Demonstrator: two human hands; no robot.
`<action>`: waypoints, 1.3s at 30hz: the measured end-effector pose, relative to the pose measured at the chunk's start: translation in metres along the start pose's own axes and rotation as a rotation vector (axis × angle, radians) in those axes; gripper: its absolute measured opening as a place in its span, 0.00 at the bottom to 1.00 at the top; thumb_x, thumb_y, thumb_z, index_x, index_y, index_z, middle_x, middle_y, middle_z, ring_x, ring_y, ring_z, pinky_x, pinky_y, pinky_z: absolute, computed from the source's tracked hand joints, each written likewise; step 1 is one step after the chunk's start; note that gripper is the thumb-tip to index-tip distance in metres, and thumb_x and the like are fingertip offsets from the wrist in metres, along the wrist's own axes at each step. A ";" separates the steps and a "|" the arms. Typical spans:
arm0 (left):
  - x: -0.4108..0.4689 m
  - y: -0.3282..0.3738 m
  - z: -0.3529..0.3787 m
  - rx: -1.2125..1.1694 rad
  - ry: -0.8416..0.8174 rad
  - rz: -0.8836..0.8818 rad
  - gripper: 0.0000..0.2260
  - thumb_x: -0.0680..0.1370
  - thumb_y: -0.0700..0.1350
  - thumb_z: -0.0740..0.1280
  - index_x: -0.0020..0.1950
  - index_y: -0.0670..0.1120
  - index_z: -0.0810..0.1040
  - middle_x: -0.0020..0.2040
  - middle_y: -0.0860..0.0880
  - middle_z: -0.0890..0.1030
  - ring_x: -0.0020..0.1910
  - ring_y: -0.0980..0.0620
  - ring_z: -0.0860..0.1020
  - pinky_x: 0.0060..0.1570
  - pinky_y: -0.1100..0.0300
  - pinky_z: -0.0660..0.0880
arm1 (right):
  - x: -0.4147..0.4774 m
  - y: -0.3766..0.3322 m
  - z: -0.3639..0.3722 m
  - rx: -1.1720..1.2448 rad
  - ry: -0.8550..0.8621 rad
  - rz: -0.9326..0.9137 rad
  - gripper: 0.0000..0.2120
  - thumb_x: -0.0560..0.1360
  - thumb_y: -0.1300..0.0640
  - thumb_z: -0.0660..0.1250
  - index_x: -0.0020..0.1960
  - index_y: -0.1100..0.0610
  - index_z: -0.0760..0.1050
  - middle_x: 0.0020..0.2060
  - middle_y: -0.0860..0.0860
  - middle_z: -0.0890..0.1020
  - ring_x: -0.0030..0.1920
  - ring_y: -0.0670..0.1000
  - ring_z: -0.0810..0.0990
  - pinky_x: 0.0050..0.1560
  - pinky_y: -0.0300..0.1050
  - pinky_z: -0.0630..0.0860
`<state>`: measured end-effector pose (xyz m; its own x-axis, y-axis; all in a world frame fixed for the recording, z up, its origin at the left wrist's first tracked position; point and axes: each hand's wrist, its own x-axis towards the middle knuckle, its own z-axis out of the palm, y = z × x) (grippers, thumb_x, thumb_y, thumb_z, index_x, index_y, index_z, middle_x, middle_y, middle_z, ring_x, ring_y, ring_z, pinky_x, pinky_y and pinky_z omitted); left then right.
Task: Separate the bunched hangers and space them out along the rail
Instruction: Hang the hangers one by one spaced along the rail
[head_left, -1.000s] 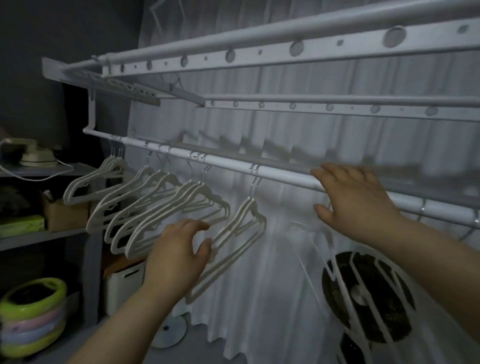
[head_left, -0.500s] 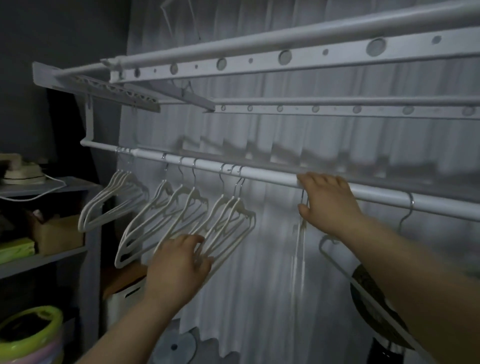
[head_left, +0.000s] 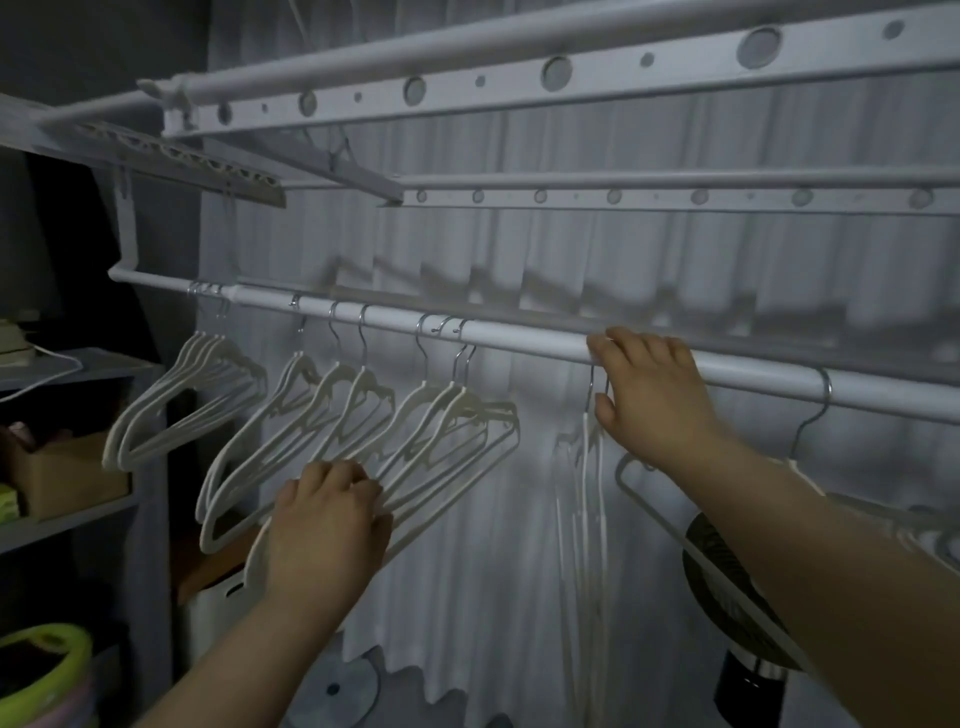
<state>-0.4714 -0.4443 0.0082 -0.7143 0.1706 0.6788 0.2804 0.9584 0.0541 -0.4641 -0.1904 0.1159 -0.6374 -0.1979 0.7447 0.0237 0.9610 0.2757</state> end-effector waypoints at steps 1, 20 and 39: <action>0.002 0.001 0.001 0.001 -0.005 -0.001 0.09 0.61 0.47 0.64 0.24 0.44 0.78 0.28 0.47 0.79 0.27 0.43 0.77 0.27 0.59 0.69 | 0.000 0.001 0.000 -0.008 0.010 -0.010 0.24 0.56 0.62 0.75 0.52 0.65 0.78 0.47 0.63 0.82 0.42 0.64 0.82 0.48 0.62 0.76; -0.001 0.065 0.012 -0.227 -0.069 -0.262 0.20 0.79 0.54 0.56 0.28 0.48 0.63 0.27 0.51 0.68 0.25 0.57 0.65 0.24 0.63 0.56 | -0.011 0.019 -0.013 0.079 0.012 -0.245 0.22 0.61 0.54 0.64 0.52 0.62 0.79 0.50 0.60 0.83 0.48 0.60 0.83 0.54 0.51 0.76; -0.225 -0.081 -0.155 -0.359 -0.187 -0.365 0.10 0.67 0.62 0.66 0.28 0.61 0.73 0.33 0.58 0.78 0.41 0.61 0.75 0.34 0.60 0.70 | -0.050 -0.159 -0.095 1.064 -0.708 -0.232 0.12 0.75 0.56 0.65 0.32 0.54 0.75 0.22 0.44 0.76 0.20 0.41 0.69 0.23 0.30 0.66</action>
<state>-0.2338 -0.5955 -0.0357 -0.8989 -0.0896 0.4289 0.1706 0.8300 0.5310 -0.3629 -0.3514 0.0923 -0.8176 -0.5489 0.1739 -0.5528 0.6637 -0.5039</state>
